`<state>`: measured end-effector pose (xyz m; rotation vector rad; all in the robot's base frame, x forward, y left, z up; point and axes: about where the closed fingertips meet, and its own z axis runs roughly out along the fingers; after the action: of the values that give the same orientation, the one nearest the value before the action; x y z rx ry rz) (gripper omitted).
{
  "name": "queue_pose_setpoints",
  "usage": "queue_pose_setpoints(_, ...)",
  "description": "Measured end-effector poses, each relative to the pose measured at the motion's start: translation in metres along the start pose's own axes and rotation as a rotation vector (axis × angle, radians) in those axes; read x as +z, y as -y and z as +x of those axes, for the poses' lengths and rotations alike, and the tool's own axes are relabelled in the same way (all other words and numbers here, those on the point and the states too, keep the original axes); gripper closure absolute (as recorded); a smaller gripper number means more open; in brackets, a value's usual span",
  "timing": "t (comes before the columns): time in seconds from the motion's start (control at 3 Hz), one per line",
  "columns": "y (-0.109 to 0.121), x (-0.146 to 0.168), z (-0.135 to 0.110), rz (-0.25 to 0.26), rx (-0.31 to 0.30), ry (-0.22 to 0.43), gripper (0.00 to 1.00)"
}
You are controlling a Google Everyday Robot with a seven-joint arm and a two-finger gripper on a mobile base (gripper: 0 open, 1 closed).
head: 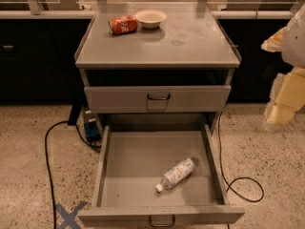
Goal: Pick blue plastic bottle from middle drawer and place on counter
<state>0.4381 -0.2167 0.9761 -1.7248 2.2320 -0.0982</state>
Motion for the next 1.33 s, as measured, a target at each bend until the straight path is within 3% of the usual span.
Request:
queue_pose_setpoints(0.67, -0.001, 0.007, -0.001, -0.012, -0.001, 0.003, 0.0)
queue_pose_setpoints(1.0, -0.005, 0.043, 0.0, -0.07, -0.016, 0.03, 0.0)
queue_pose_setpoints(1.33, -0.01, 0.098, 0.019, -0.125, -0.036, 0.081, 0.0)
